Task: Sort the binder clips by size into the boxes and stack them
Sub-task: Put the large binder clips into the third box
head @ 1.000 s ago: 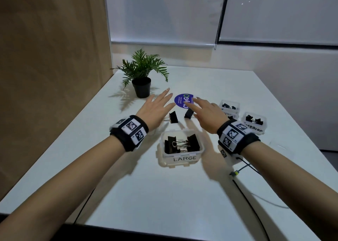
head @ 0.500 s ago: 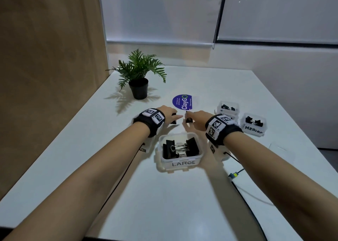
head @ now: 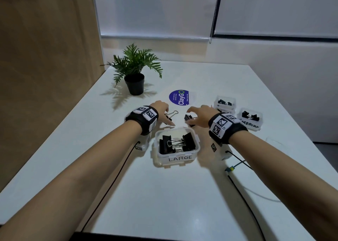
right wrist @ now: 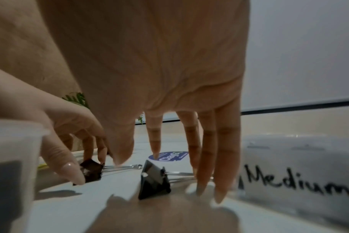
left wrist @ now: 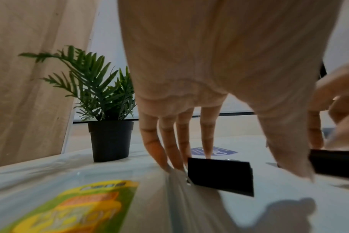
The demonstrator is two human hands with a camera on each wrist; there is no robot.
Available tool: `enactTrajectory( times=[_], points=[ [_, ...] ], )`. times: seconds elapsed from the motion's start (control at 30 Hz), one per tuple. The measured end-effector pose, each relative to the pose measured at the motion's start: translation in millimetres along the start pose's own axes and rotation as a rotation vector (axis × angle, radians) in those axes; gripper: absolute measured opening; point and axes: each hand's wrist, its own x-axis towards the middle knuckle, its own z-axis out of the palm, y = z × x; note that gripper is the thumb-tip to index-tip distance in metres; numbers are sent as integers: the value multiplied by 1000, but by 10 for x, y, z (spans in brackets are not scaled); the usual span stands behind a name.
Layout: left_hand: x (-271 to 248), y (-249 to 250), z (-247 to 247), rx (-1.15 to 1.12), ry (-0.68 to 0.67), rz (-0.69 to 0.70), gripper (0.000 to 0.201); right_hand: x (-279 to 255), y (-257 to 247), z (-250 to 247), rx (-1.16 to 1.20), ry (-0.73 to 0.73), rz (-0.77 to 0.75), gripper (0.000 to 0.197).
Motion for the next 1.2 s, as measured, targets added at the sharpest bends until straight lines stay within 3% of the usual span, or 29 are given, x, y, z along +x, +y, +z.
enactTrajectory(
  times=[0.1,0.17,0.33,0.5,0.6,0.7,0.87,1.0,1.13,1.2],
  points=[
    [6,26,22,23,17,12,51,-10,-53,38,17,-47,-8,55],
    [-1,36,21,32,16,9,44,-50,-70,34,71,-35,-29,43],
    [-148,32,-122,-54,41,35,60,-155,-28,10,68,-19,-43,30],
    [-545,-77,-283,-354,258,166,51,-220,47,37,1,18,-44,29],
    [-876,-38,-263,-516,218,294,48,-234,67,27,-30,21,-23,30],
    [-1087,23,-158,-427,152,343,47,-231,51,14,-70,33,-11,27],
    [-1175,-7,-28,-319,171,377,41,-215,14,62,-130,63,39,15],
    [-1229,25,-2,-256,205,399,42,-226,21,100,-159,88,86,31],
    [-1277,5,52,-76,210,331,50,-231,31,106,-124,91,139,40],
    [-1304,-18,40,-90,221,306,46,-241,50,85,-87,68,157,45]
  ],
)
